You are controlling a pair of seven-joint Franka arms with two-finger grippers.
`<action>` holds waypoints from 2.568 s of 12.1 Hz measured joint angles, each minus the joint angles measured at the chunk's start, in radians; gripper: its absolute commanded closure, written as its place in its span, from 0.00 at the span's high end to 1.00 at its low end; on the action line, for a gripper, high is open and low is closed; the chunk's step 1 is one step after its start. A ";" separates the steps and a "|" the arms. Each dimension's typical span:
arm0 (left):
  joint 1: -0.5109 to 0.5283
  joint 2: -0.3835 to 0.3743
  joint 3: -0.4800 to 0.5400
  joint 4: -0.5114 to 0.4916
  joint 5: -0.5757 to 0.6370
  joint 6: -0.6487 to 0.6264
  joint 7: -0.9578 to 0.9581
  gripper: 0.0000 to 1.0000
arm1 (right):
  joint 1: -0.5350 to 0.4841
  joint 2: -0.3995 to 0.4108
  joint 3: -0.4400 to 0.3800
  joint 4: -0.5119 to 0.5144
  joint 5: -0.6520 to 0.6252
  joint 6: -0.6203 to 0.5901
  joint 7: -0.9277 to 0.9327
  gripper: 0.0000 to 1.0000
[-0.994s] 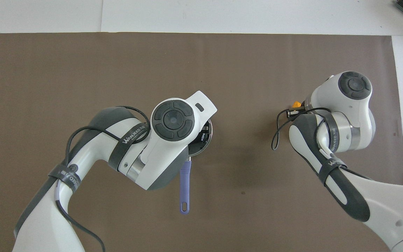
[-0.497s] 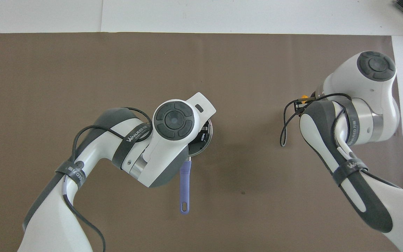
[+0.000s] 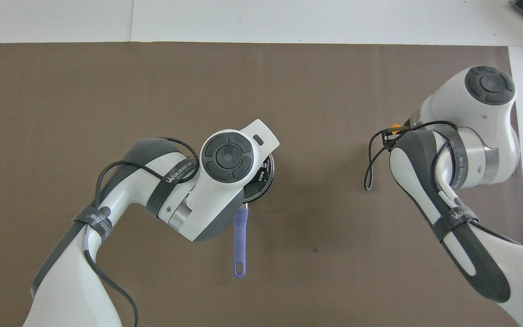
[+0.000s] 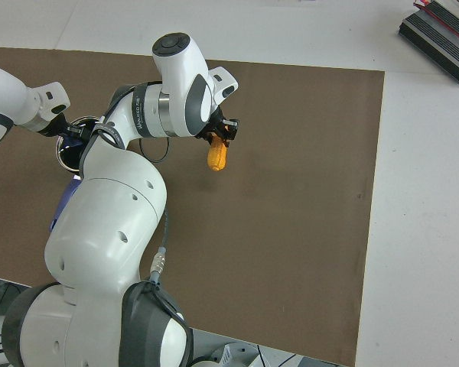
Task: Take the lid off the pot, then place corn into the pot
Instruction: 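Grasp the lid knob with the left gripper while the right gripper grips corn, then lift the lid off with the left gripper while the right gripper carries corn, then lower the corn into the pot with the right gripper while the left sets lid down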
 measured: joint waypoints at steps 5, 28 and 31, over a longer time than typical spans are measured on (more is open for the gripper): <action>0.000 0.000 0.000 0.000 0.001 -0.003 0.001 0.24 | 0.000 -0.037 0.000 0.005 0.000 -0.017 0.000 0.00; 0.599 -0.163 0.014 -0.240 -0.189 0.065 0.830 0.19 | 0.453 0.006 0.044 0.127 0.160 0.071 0.553 0.00; 0.682 -0.156 0.014 -0.263 -0.205 0.084 0.932 0.19 | 0.459 0.130 0.055 0.223 0.199 0.072 0.576 0.00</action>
